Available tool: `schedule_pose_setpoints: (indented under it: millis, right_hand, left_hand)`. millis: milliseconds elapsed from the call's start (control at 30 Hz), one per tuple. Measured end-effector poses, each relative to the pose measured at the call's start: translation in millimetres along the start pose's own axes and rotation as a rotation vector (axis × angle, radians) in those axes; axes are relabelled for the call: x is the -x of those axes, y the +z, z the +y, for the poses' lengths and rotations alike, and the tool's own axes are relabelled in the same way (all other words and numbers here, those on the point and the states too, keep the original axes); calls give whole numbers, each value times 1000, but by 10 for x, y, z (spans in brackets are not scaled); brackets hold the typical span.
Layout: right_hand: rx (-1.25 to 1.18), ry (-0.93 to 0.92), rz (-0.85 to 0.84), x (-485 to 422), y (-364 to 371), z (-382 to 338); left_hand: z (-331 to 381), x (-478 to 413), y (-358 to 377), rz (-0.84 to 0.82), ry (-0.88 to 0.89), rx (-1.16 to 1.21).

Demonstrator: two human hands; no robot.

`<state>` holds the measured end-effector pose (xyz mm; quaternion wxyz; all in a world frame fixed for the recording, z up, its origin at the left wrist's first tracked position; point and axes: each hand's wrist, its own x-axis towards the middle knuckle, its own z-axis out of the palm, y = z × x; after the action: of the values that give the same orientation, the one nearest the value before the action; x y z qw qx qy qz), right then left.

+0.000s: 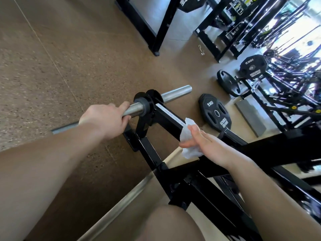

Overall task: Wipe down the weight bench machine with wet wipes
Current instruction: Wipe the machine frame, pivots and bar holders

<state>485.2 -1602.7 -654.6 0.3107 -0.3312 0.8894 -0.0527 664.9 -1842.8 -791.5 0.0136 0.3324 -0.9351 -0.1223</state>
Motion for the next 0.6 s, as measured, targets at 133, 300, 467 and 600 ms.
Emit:
schedule_pose_setpoints:
  millis: [133,300,467,600]
  right_hand:
    - [105,56,0,30,-47,48]
    - [131,-151,-43,-267,130,11]
    - [402,-327,-6,-729,242,-283]
    - [568,-362,54,-1139,322,-465]
  left_hand:
    - [16,1,-3,-2,4,5]
    - [29,-18,4,-18,9,5]
    - [17,-9,4,-19,7,41]
    - [12,4,10,-1,15,43]
